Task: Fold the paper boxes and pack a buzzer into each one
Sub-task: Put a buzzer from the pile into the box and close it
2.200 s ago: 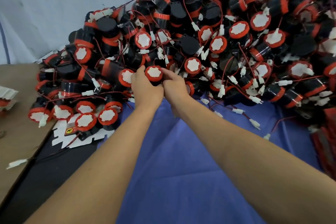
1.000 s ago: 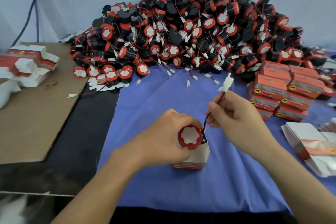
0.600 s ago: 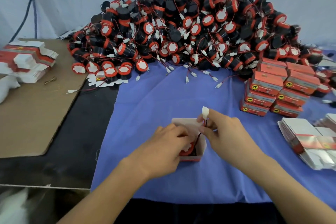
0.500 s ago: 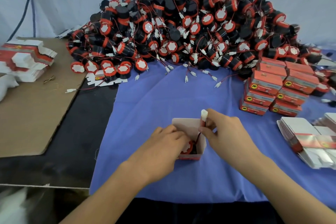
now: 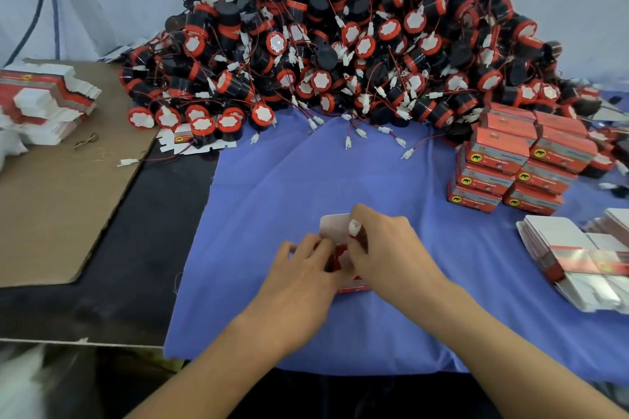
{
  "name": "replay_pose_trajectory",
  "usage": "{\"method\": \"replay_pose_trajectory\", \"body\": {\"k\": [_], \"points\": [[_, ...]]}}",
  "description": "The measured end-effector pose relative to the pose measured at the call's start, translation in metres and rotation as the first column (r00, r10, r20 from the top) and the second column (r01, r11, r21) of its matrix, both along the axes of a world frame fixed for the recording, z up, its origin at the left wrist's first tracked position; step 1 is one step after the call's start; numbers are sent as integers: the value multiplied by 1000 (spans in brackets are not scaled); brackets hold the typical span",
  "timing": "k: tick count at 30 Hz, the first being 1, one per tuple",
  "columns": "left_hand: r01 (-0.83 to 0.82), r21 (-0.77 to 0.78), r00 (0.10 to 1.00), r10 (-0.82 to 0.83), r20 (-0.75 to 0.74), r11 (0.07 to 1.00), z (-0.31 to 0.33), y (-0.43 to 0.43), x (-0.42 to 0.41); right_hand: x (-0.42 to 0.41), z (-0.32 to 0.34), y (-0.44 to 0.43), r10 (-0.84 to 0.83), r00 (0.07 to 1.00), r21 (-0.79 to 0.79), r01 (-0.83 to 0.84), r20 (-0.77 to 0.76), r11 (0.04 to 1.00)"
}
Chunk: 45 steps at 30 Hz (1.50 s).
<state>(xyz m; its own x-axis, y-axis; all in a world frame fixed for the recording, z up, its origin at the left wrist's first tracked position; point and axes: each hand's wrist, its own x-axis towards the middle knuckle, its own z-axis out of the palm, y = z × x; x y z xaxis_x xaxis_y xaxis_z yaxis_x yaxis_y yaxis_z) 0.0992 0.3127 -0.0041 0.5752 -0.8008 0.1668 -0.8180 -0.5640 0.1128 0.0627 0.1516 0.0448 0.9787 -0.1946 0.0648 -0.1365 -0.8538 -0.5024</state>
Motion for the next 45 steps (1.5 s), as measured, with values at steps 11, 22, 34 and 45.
{"method": "replay_pose_trajectory", "body": {"k": [11, 22, 34, 45], "points": [[20, -535, 992, -82, -94, 845, -29, 11, -3, -4, -28, 17, 78, 997, -125, -80, -14, 989], [-243, -772, 969, 113, -220, 587, -53, 7, -17, -4, -23, 13, 155, 975, -133, -176, -159, 975], [-304, -817, 946, 51, -321, 489, -54, 9, -20, -5, -20, 12, 101, 991, -56, -106, -87, 993], [-464, -686, 786, -98, -611, 560, -48, 8, -18, 14, 3, 20, 54, 954, -155, -104, -294, 982]]}}
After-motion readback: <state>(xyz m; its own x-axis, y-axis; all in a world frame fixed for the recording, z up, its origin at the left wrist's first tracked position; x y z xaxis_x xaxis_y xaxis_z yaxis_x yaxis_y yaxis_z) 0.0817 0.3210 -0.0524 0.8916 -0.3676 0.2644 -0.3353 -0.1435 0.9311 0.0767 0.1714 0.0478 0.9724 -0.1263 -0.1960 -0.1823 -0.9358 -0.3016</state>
